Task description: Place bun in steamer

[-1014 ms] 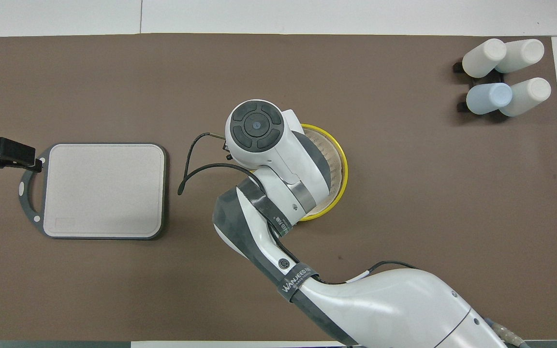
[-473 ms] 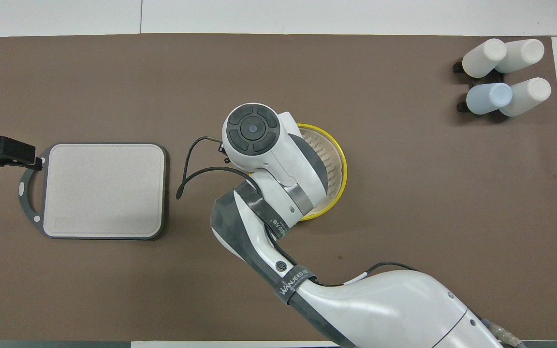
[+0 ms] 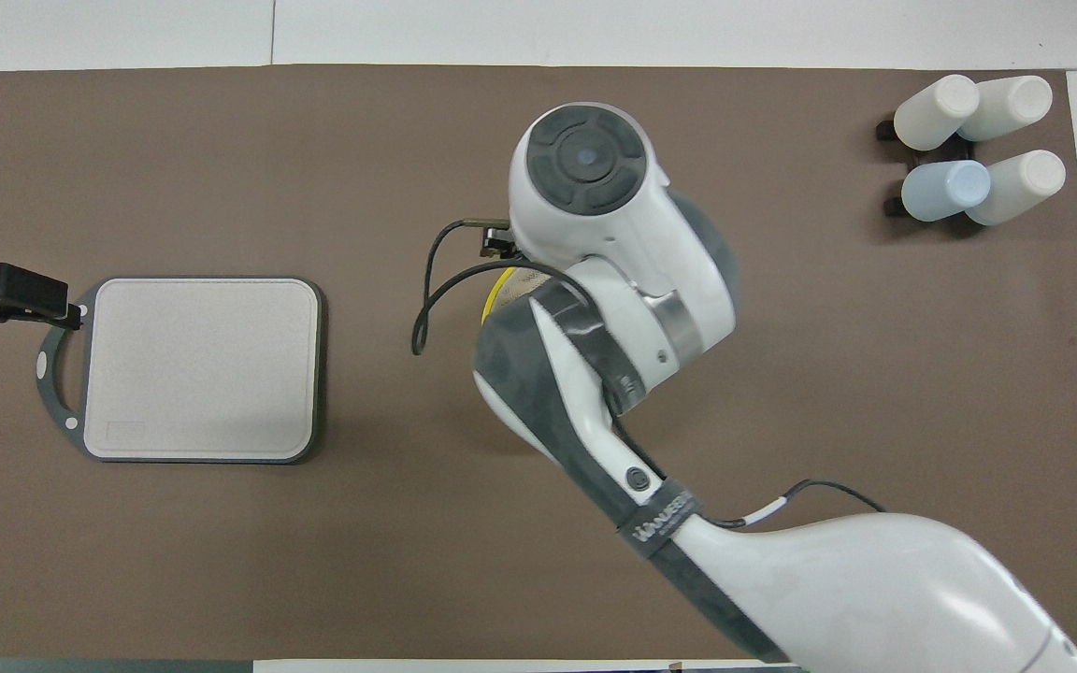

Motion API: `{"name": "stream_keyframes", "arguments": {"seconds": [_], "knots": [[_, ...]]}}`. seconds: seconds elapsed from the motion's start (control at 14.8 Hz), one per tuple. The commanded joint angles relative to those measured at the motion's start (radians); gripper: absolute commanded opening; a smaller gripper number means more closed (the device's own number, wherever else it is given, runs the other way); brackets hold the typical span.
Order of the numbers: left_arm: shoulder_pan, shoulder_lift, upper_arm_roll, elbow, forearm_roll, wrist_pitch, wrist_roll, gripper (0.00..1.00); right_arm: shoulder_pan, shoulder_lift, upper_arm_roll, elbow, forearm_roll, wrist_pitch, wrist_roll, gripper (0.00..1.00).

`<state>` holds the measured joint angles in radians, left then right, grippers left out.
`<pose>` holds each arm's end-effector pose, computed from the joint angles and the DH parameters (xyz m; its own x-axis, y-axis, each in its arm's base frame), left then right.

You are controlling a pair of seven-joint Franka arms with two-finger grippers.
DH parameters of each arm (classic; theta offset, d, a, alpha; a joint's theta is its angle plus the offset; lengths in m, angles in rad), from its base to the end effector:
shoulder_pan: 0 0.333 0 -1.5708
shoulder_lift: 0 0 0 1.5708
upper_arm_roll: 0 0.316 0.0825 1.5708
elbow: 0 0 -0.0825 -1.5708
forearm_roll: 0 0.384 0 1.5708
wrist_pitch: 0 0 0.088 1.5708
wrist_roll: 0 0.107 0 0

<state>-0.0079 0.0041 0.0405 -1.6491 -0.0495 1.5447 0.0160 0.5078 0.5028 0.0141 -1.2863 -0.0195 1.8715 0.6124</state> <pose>0.5491 0.0125 0.5835 0.9941 0.0152 -0.1075 0.0207 -0.9985 0.0509 0.6206 0.3527 0.4682 0.9933 -0.0886 0.0744 -0.0860 -0.9956 -0.0373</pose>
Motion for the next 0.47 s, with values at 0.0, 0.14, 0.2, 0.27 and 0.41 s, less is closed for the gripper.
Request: {"name": "stream_keyframes", "arguments": {"seconds": [0.0,0.14,0.2,0.27,0.41], "knots": [[-0.001,-0.023,0.001,-0.032,0.020,0.023,0.004,1.00,-0.127,-0.097,0.017,-0.022,0.001,-0.110,-0.251,1.00],[-0.001,-0.023,0.001,-0.032,0.020,0.025,0.004,1.00,-0.214,-0.153,0.015,-0.022,0.000,-0.213,-0.418,1.00],[-0.001,-0.023,0.001,-0.032,0.020,0.025,0.004,1.00,-0.265,-0.177,0.015,-0.024,0.000,-0.256,-0.492,1.00],[-0.001,-0.023,0.001,-0.032,0.020,0.025,0.004,1.00,-0.309,-0.197,0.015,-0.024,0.000,-0.285,-0.547,1.00],[-0.001,-0.023,0.001,-0.032,0.020,0.025,0.004,1.00,-0.395,-0.240,0.015,-0.044,0.000,-0.346,-0.632,1.00]]}}
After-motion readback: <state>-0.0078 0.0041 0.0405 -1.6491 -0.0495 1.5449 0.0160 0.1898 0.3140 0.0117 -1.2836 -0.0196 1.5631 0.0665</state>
